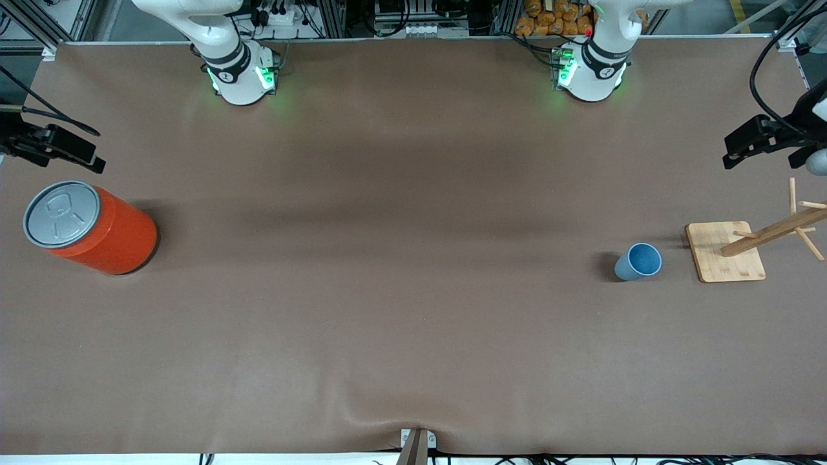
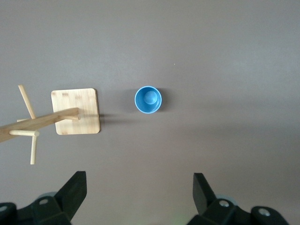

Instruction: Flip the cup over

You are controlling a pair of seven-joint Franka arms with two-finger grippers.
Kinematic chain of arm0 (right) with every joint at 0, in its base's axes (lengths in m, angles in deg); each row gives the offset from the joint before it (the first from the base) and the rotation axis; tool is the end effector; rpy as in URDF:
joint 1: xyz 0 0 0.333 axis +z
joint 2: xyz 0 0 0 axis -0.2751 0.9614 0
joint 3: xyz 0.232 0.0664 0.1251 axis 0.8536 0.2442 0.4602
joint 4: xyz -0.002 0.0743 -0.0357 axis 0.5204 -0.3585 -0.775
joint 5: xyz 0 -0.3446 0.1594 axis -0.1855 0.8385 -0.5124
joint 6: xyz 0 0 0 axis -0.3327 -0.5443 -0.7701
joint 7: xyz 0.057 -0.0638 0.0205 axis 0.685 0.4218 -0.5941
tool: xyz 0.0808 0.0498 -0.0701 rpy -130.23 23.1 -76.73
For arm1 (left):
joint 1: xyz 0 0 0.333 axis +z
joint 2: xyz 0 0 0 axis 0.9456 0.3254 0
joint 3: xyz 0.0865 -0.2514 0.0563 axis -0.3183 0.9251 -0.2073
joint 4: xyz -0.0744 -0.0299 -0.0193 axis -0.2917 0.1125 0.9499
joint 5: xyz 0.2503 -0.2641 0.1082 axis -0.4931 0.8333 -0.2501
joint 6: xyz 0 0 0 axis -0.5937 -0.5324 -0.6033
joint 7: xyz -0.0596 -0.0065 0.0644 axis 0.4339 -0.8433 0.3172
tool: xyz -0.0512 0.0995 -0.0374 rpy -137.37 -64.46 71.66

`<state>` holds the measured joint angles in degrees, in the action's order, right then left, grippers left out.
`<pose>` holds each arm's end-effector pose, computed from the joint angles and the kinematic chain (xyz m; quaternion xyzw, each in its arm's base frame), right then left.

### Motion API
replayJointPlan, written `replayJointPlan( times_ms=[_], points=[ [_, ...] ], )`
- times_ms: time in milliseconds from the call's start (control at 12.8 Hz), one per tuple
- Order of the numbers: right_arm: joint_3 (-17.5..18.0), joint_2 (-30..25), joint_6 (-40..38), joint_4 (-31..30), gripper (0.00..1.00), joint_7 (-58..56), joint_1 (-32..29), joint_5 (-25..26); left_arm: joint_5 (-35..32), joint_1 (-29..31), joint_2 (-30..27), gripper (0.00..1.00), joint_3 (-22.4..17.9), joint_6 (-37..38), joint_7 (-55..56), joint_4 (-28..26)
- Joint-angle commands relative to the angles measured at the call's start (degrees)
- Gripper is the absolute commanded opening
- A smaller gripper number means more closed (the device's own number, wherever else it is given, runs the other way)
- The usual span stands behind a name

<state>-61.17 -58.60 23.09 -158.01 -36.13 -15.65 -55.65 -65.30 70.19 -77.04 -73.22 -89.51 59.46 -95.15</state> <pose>0.5428 0.0085 0.6054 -0.9960 0.0815 0.0195 0.0317 0.5351 -0.0291 0.6025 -0.9997 0.0129 0.0006 0.0229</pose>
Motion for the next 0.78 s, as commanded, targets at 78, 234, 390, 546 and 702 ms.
replayJointPlan(
  times_ms=[78, 234, 390, 546, 702],
  points=[
    [0.1, -8.0, 7.1, -11.6, 1.00, -0.2, -0.4, -1.0, 0.7, -0.4, -5.2, 1.00, -0.3, 0.6, 0.2, -5.4],
    [0.1, -8.0, 7.2, -11.6, 1.00, -0.3, -0.6, -1.0, 0.8, -0.3, -4.9, 1.00, -0.6, 0.9, -0.8, -3.6],
    [0.1, -8.0, 7.1, -11.3, 1.00, -0.3, -0.5, -0.9, 0.8, -0.2, -4.8, 1.00, -0.7, 1.1, -0.5, -2.9],
    [0.4, -7.8, 6.9, -10.5, 1.00, -0.4, -0.5, -0.1, 0.8, -0.3, -4.7, 1.00, -0.6, 1.9, -0.4, -2.6],
    [0.5, -7.7, 6.9, -10.4, 1.00, -0.4, -0.4, 1.8, 0.8, -0.3, -4.8, 1.00, -0.5, 2.9, -0.4, -2.5]
  ],
)
